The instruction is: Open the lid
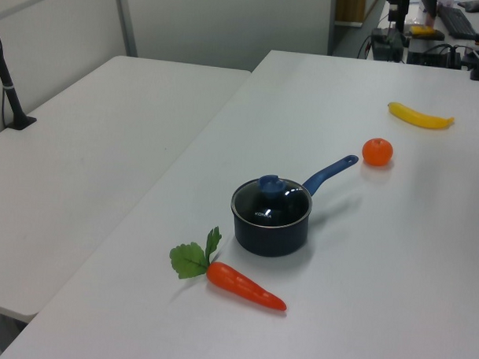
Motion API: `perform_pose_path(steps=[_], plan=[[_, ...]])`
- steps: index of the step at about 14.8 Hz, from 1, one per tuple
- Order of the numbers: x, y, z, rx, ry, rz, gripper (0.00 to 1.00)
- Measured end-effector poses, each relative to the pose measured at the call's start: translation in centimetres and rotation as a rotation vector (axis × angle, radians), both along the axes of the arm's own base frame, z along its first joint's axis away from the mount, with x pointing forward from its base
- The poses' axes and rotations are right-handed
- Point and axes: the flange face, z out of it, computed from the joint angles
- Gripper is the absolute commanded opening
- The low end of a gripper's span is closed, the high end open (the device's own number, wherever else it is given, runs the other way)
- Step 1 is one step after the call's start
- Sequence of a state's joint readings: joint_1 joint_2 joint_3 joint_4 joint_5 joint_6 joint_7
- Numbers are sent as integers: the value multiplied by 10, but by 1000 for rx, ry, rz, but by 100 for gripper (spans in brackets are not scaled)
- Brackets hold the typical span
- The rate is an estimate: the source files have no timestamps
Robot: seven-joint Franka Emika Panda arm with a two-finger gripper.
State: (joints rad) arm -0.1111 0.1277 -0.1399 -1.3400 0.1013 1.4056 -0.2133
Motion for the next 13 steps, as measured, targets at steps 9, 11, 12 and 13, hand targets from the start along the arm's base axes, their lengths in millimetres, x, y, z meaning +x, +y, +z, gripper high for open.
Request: perform_pose_path(steps=[9,11,12,13], plan=[[-2,32,1,22,-24,-7,100],[1,48,-2,22,-67,-49,100],[4,59,-6,22,-82,-75,100],[10,72,-12,23,-92,-97,100]])
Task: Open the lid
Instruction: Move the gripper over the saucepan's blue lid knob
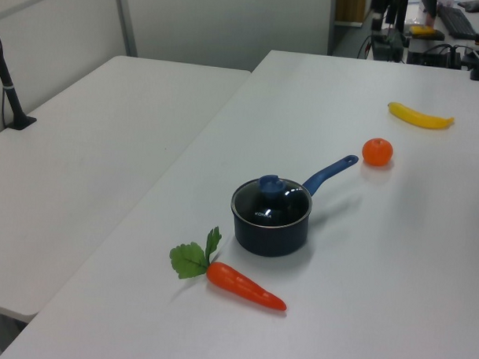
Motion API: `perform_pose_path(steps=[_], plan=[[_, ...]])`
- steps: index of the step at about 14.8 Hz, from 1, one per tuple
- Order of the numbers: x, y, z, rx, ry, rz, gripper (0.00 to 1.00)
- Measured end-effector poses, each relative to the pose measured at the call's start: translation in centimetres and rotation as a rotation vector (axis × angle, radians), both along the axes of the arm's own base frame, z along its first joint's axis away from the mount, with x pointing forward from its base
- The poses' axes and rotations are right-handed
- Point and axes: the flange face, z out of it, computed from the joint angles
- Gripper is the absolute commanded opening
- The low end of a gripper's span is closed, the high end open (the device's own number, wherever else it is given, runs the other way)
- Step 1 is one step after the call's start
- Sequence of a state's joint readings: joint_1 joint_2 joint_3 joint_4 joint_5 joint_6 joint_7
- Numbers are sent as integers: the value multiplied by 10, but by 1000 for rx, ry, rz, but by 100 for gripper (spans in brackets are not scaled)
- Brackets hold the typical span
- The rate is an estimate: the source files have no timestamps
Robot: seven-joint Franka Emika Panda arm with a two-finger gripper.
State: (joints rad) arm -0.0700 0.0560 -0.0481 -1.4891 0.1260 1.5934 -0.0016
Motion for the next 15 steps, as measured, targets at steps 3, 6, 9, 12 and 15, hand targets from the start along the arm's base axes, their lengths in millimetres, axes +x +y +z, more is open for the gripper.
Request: perform_pose_path(steps=[3,6,9,12,15], plan=[[19,46,-25,6,-15,-9,100],[39,103,-57,12,-10,-12,100],[59,165,-92,22,-41,-15,100],[73,206,-118,36,-67,-46,100],[79,246,-144,42,-65,-45,100]])
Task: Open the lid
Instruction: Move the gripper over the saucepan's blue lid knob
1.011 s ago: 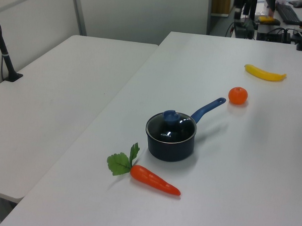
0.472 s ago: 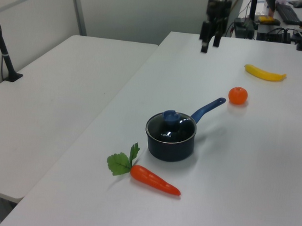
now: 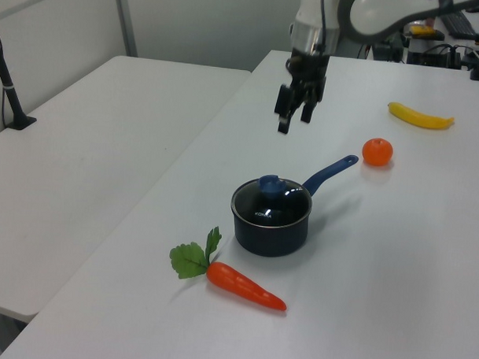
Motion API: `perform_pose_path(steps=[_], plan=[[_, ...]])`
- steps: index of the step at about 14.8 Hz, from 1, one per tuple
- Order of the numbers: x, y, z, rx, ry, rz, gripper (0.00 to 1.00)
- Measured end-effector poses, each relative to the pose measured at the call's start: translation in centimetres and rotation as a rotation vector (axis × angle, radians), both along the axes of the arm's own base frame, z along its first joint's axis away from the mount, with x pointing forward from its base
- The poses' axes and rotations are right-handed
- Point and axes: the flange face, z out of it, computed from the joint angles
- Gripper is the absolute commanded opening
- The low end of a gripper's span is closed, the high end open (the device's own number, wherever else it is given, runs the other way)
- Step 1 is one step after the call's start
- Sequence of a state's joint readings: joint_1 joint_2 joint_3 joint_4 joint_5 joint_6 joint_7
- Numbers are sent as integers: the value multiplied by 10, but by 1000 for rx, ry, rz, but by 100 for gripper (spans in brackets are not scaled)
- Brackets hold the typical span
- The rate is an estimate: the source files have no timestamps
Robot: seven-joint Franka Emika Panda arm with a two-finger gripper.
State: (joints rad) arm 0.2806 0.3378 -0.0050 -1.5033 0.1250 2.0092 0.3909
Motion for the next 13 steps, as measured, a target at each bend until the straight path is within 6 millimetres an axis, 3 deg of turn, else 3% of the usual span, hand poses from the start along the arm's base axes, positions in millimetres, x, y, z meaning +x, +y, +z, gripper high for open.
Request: perform_pose_path(steps=[6,13], plan=[[-4,71,-21,-31,1,2,100],[4,101,-45,-58,9,-61,100]])
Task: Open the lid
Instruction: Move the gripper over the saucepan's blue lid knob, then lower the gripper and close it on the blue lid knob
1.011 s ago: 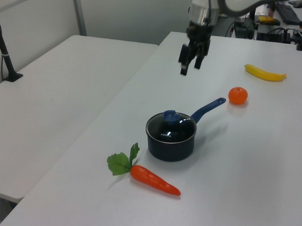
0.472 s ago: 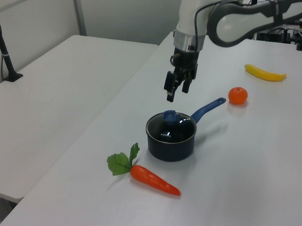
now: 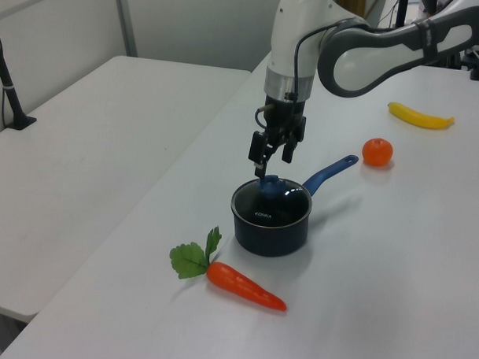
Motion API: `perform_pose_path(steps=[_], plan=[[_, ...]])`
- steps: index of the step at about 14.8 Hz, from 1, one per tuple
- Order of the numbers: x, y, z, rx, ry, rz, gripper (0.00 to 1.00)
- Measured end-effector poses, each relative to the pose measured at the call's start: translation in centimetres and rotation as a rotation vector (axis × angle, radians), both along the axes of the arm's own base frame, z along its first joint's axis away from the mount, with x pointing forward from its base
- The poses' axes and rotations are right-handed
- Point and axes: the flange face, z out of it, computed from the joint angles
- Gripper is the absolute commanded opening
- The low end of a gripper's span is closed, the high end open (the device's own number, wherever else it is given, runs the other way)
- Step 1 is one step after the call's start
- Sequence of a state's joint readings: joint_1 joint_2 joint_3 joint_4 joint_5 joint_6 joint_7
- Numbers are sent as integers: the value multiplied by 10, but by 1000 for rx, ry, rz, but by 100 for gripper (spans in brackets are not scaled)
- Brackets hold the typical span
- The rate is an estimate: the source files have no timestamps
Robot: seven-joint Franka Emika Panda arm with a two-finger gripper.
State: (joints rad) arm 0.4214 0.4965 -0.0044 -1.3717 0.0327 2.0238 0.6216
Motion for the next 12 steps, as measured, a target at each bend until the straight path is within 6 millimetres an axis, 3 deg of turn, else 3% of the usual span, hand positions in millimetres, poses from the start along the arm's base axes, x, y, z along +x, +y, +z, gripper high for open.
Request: perform_pose_path(steps=[5,12], plan=[[-1,18,-14,-9,-14,-36,99],[-1,21,-18,-8,-10,-74,91]])
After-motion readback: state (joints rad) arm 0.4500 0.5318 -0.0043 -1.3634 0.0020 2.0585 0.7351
